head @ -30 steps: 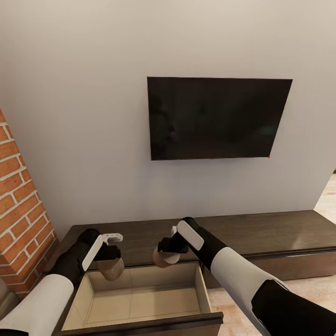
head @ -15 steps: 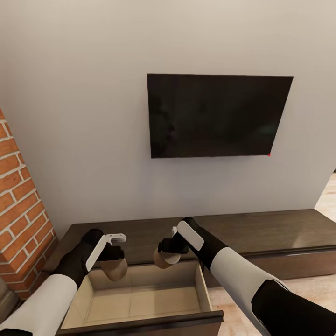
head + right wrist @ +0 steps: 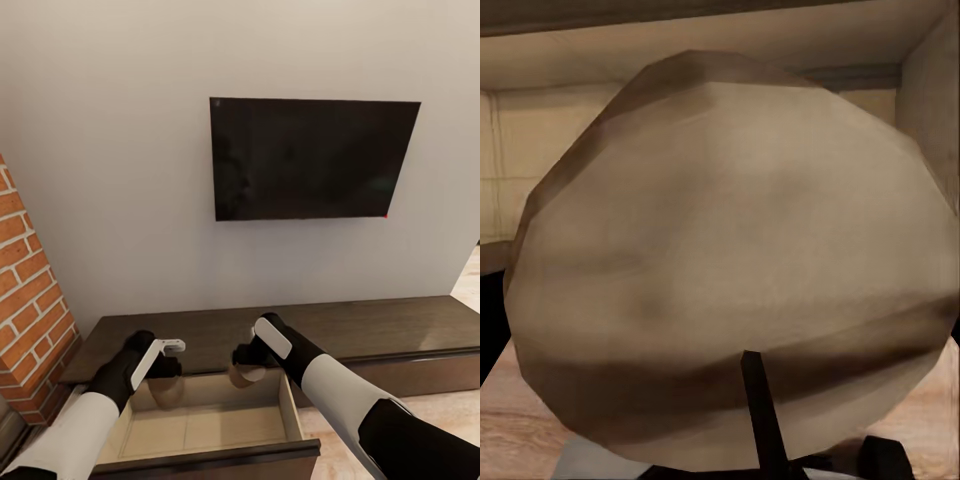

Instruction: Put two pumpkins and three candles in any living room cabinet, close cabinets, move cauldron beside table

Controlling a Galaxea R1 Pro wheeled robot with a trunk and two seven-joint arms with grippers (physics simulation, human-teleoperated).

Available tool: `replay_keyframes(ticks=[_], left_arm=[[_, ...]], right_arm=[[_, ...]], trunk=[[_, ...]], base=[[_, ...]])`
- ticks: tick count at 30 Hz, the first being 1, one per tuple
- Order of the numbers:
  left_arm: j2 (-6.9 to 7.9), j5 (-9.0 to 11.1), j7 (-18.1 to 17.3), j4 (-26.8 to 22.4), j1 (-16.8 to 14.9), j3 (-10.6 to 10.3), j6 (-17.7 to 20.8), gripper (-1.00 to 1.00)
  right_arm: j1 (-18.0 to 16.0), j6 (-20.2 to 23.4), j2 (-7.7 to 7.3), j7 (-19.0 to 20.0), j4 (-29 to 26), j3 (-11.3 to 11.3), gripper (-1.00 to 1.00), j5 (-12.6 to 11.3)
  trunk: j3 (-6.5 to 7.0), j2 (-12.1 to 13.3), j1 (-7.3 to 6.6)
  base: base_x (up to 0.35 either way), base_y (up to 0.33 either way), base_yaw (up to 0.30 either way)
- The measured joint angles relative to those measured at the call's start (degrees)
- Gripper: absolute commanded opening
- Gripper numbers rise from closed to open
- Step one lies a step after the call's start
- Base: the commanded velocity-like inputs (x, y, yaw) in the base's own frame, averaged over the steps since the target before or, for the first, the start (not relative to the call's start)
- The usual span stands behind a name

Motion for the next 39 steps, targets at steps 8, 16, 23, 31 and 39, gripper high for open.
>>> replay_keyframes(ticks=[8,16,23,31,39], left_arm=[[-0.77,-0.3,0.7,1.6,0.0,0.0,0.0,-1.0],[-0.82,-0.3,0.8,1.7,0.0,0.0,0.0,-1.0],[-0.91,-0.2,0.8,1.7,0.0,0.0,0.0,-1.0],[-1.84,0.0,0.8,1.7,0.0,-1.1,0.0,-1.0],[-2.1,-0.2,1.0,1.7,0.0,-2.0,0.0,-1.0]], right_arm=[[0.0,-0.1,0.0,-5.1,0.0,0.0,-1.0,-2.5],[0.0,-0.2,0.0,-6.2,0.0,0.0,-1.0,-2.8],[0.0,-0.2,0.0,-6.2,-0.1,1.0,-1.0,-2.8],[0.0,1.0,0.0,-6.0,-0.2,1.1,-1.0,-3.0],[0.0,3.3,0.0,-5.7,-0.5,1.5,-1.0,-2.9]], trunk=[[-1.43,-3.2,1.76],[-2.87,-6.4,3.51],[-4.13,-9.2,5.05],[-5.56,-12.4,6.81],[-7.0,-15.6,8.57]], base=[[0.0,0.0,0.0],[0.0,0.0,0.0],[0.0,0.0,0.0],[0.0,0.0,0.0],[0.0,0.0,0.0]])
